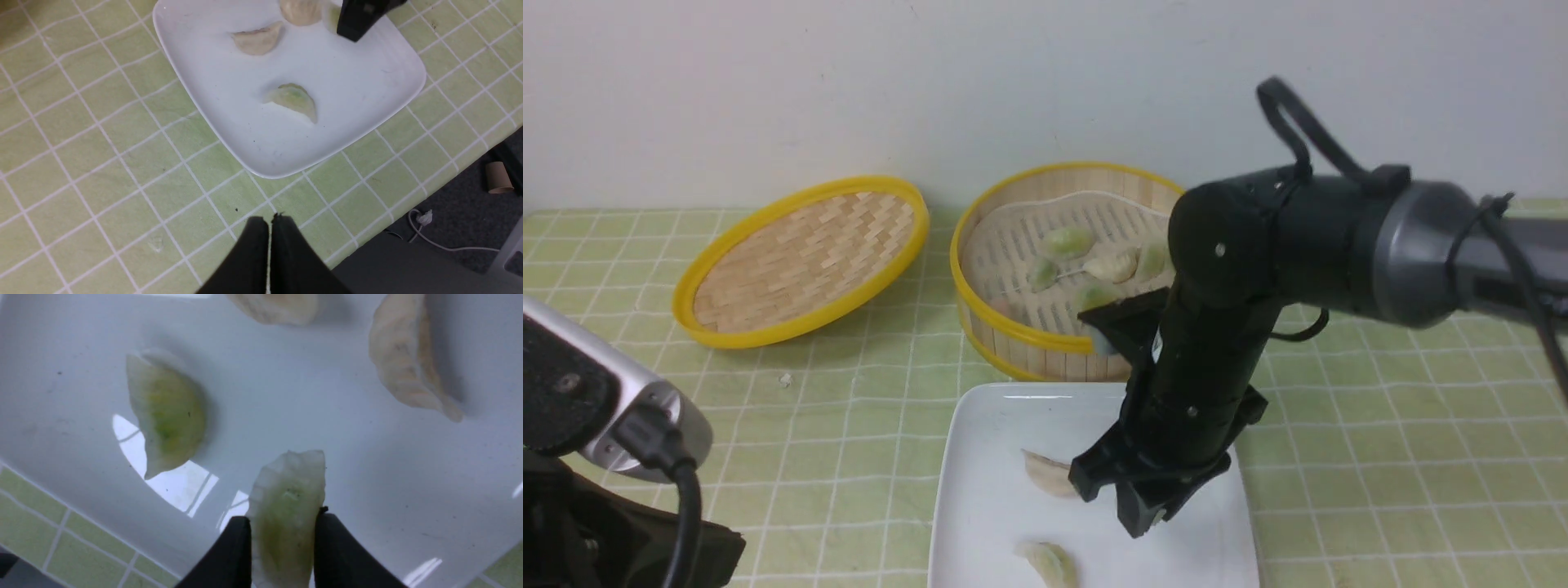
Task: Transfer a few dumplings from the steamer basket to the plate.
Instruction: Use the right arm to put the dumpling into the plate
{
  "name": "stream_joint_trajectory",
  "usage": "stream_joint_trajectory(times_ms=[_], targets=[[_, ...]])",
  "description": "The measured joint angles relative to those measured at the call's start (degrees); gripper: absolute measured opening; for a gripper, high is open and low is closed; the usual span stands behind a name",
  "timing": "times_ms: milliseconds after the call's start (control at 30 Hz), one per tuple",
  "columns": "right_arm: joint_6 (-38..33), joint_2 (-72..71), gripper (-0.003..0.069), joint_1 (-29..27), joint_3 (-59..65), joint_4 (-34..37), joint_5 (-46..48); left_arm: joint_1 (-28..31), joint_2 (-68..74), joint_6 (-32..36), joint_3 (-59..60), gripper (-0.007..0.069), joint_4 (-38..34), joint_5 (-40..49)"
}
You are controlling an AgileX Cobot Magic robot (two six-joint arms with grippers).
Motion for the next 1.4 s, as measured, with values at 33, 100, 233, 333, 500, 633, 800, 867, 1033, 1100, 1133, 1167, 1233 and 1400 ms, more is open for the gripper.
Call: stream_joint_trajectory(times_ms=[33, 100, 233, 333, 500, 633, 800, 867, 1033, 1100, 1133, 1167, 1233, 1400], targets=[[0.2, 0.2, 0.0181, 0.2, 0.1, 0.0, -0.2, 0.0, 0.0, 0.0, 0.0, -0.0006, 0.0, 0.0], [0.6, 0.9, 0.0195, 0.4, 0.1, 0.1, -1.0, 0.0, 0.0, 0.0, 0.0, -0.0006, 0.0, 0.0], [0.7, 1.0, 0.0348, 0.5, 0.1, -0.6, -1.9, 0.0, 0.0, 0.0, 0.0, -0.0006, 0.0, 0.0], [1.6, 1.0, 0.0472, 0.5, -0.6, -1.5, -0.7, 0.0, 0.0, 0.0, 0.0, -0.0006, 0.0, 0.1], [-0.8, 0.6, 0.0575, 0.5, -7.5, -2.9, 2.4, 0.0, 0.0, 0.0, 0.0, -0.0006, 0.0, 0.2], [-2.6, -4.0, 0.0449, 0.5, -10.4, -3.5, 2.4, 0.0, 0.0, 0.0, 0.0, -0.0006, 0.1, 0.3], [-1.6, -18.7, 0.0128, 0.5, -10.9, -5.5, 3.2, 0.0, 0.0, -0.3, 0.0, -0.0006, -0.2, 0.6], [-0.1, -26.8, 0.0032, 0.5, -10.9, -7.4, 3.6, 0.0, 0.0, -0.6, 0.0, -0.0006, -1.1, 1.2], [2.2, -44.8, -0.0011, 0.5, -6.9, -9.3, 3.7, 0.0, 0.0, -0.6, 0.0, -0.0006, -1.7, 2.1], [2.4, -52.8, -0.0013, 0.5, -1.7, -9.3, 0.1, 0.0, 0.0, -0.6, 0.0, -0.0006, -1.7, 1.7], [2.4, -58.4, -0.0015, 0.5, 2.9, -9.3, -3.1, 0.0, 0.0, -0.6, 0.0, -0.0006, -1.7, 1.2], [2.5, -59.4, -0.0015, 0.5, 3.7, -9.3, -4.5, 0.0, 0.0, -0.6, 0.0, -0.0006, -1.7, 1.1], [2.6, -72.7, -0.0015, 0.5, 16.3, -9.3, -16.5, 0.0, 0.0, -1.2, 0.0, -0.0006, -1.7, 0.2], [2.6, -95.8, -0.0015, 0.5, 41.8, -10.4, -47.1, 0.0, 0.0, -1.5, 0.0, -0.0006, -2.1, 0.3]])
